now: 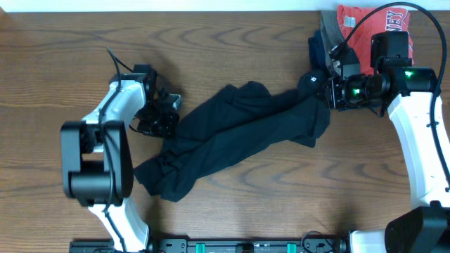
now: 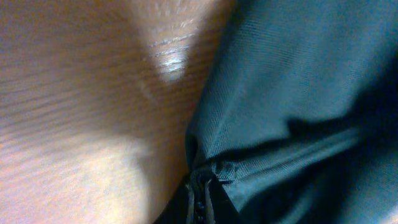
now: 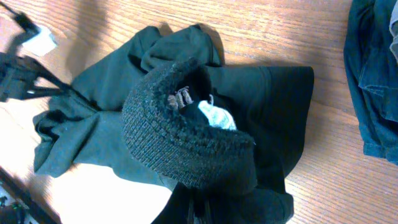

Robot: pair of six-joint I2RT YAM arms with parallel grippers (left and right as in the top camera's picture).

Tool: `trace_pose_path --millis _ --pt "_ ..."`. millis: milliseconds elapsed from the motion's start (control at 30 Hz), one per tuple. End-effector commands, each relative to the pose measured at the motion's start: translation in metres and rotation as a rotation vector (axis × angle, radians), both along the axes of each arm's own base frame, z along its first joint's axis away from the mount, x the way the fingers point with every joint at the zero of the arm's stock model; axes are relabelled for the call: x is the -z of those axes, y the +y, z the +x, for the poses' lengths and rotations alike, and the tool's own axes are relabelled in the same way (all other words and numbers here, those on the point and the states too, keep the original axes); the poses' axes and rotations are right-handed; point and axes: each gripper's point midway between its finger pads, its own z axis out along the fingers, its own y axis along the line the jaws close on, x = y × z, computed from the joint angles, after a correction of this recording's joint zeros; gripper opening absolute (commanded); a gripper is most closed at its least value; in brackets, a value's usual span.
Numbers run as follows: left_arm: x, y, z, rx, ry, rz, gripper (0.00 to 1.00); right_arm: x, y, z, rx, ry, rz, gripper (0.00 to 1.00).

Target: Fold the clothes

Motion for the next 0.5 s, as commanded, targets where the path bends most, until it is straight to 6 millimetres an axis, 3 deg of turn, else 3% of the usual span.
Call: trace_pose_path --millis 0,300,467 --pt "-0.056 0.002 0.025 -0.038 -0.182 0.008 0.06 -0.007 0.001 0.002 -0.007 -0.024 0.011 0.03" --pt "-0.131 0.011 0.025 -0.063 -0.413 0.051 0.06 -0.007 0.001 0.002 -0.007 -0.025 0.011 0.04" --pt "-0.138 0.011 0.023 -0.063 -0.432 0.05 0.07 -0.007 0.001 0.002 -0.007 -0.025 0.011 0.02"
